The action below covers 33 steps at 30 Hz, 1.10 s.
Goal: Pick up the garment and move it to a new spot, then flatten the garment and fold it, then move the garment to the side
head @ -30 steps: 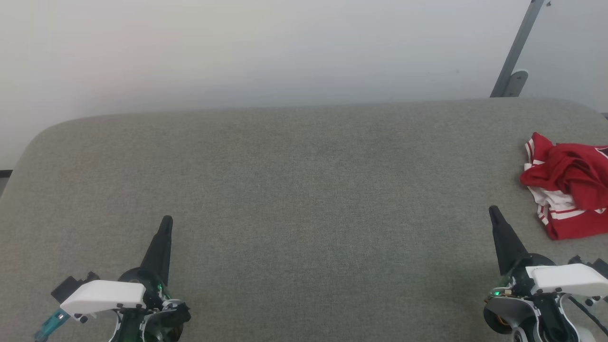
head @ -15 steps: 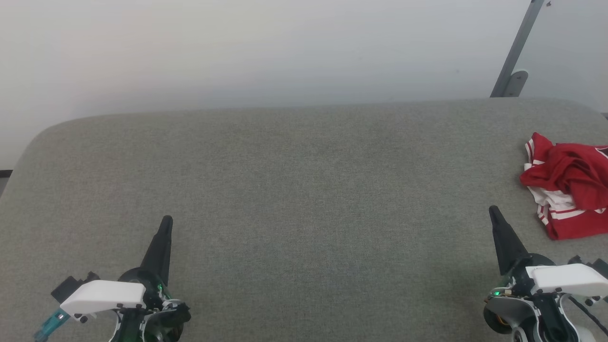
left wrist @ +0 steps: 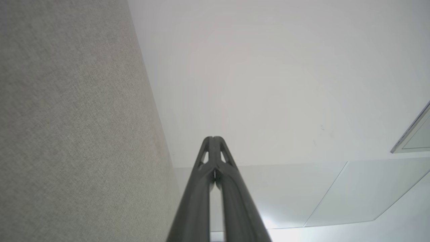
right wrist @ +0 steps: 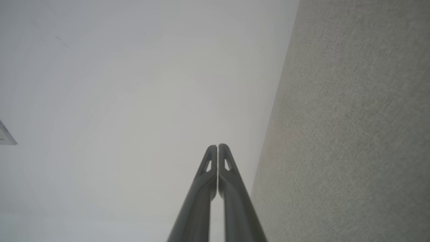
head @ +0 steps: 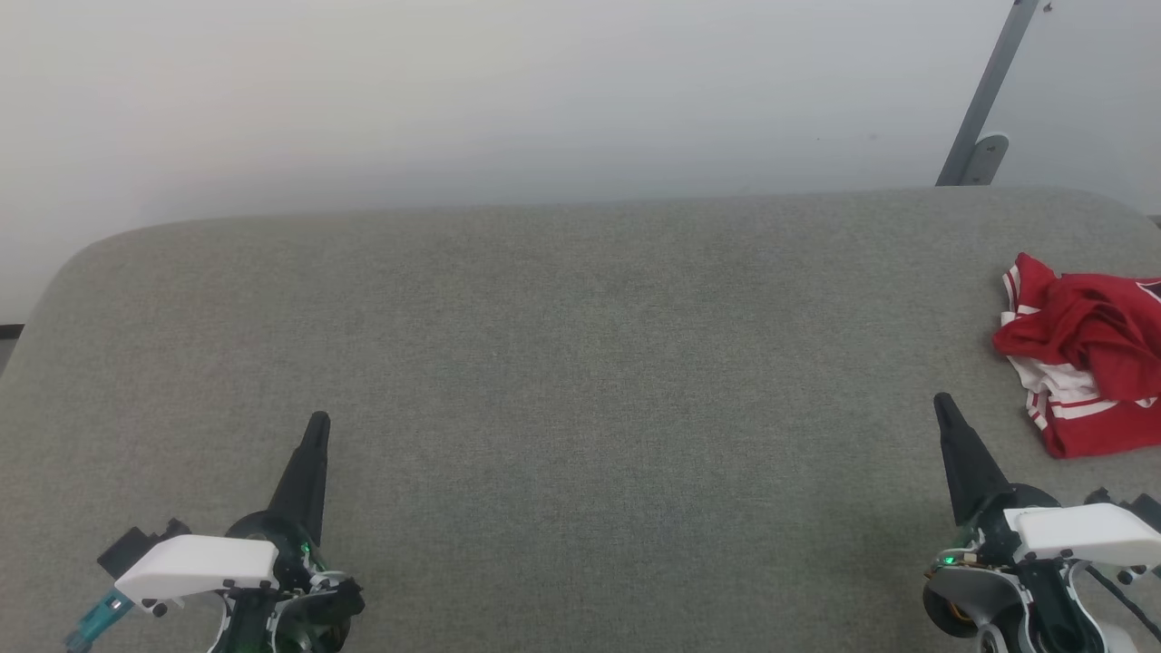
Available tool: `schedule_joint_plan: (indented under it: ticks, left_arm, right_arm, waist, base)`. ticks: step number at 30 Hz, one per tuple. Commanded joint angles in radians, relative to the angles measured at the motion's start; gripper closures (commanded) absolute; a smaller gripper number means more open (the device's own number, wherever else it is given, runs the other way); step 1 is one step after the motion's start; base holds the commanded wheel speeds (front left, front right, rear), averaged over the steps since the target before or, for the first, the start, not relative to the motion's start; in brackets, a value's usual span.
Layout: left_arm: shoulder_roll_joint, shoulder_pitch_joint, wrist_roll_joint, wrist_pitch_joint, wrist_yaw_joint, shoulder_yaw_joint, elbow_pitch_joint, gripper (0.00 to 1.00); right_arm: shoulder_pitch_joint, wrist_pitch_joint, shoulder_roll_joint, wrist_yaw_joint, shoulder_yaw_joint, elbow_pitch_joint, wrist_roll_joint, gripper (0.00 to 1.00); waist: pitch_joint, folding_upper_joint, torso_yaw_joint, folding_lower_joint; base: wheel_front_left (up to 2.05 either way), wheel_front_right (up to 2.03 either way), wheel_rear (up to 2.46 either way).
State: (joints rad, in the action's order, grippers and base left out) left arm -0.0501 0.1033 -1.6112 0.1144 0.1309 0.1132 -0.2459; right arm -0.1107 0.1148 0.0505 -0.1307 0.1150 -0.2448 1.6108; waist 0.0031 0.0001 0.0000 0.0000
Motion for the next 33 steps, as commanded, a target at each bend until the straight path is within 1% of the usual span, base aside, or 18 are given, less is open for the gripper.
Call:
schedule_joint_plan:
  ticks: [1,33]
  left_arm:
    - [0.002,0.011,-0.003,0.003,0.000,0.000,0.001,1.00]
    - [0.002,0.011,-0.004,0.003,0.000,0.000,0.001,1.00]
  right_arm:
    - [0.006,0.002,-0.003,0.000,0.000,0.002,0.004,1.00]
    - [0.006,0.002,-0.003,0.000,0.000,0.002,0.004,1.00]
  waist:
    - [0.000,-0.0001,0.000,0.0000]
    - [0.000,-0.0001,0.000,0.0000]
  base:
    - [0.00,0.00,0.00]
    - [0.00,0.00,0.00]
